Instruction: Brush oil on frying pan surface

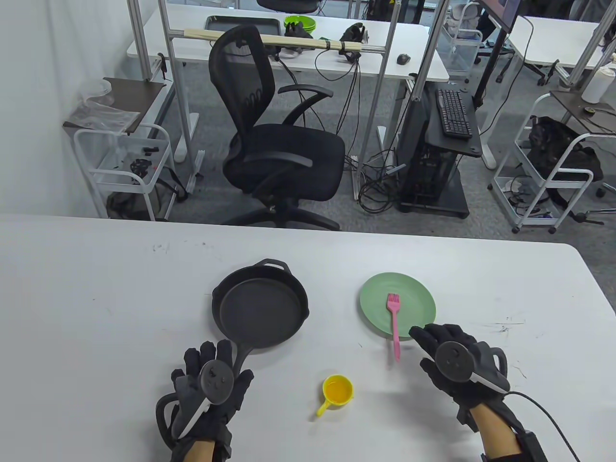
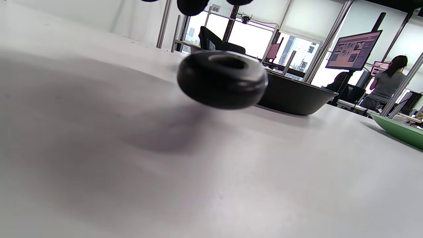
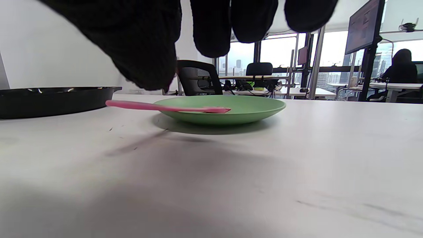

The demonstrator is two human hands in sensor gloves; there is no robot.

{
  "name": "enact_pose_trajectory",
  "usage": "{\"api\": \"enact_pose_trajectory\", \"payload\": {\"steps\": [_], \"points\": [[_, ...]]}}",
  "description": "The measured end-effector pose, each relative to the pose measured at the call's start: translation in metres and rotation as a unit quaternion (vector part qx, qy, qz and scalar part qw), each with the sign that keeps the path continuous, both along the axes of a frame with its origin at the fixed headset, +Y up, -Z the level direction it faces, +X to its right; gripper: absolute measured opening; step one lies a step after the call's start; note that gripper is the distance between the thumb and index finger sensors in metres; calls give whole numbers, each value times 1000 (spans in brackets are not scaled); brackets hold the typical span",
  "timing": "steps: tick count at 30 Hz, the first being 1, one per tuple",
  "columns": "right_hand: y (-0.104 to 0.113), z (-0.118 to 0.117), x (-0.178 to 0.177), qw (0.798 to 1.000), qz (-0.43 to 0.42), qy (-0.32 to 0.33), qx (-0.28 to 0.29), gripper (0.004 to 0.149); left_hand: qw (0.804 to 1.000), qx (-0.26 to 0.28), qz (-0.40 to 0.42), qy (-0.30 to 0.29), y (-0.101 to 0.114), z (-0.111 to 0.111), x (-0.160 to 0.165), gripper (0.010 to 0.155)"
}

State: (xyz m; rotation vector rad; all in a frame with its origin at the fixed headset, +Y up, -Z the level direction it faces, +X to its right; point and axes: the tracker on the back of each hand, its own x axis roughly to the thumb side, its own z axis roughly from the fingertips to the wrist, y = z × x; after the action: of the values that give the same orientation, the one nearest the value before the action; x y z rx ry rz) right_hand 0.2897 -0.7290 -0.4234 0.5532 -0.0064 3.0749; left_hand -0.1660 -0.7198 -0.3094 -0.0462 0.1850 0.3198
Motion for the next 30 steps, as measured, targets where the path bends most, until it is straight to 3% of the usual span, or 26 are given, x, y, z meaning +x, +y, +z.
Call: {"api": "enact_pose_trajectory", "payload": {"steps": [8, 13, 20, 24, 27, 30], "points": [[-21, -28, -30, 995, 89, 32, 5, 75, 1000, 5, 10, -2, -5, -2, -3, 84], [-29, -40, -38, 996, 77, 38, -10, 70, 1000, 1, 22, -4, -9, -5, -5, 84], [-34, -46, -41, 998, 41, 51, 24, 52, 1000, -8, 29, -3, -15, -8, -8, 84], [-31, -49, -45, 995, 44, 66, 56, 47, 1000, -8, 27, -3, -16, -9, -8, 83], [-24, -51, -44, 985, 27, 96, 140, 41, 1000, -4, 26, -5, -16, -8, -7, 83], [-12, -51, -44, 979, 19, 111, 167, 39, 1000, 2, 18, -5, -15, -8, -7, 83]]}}
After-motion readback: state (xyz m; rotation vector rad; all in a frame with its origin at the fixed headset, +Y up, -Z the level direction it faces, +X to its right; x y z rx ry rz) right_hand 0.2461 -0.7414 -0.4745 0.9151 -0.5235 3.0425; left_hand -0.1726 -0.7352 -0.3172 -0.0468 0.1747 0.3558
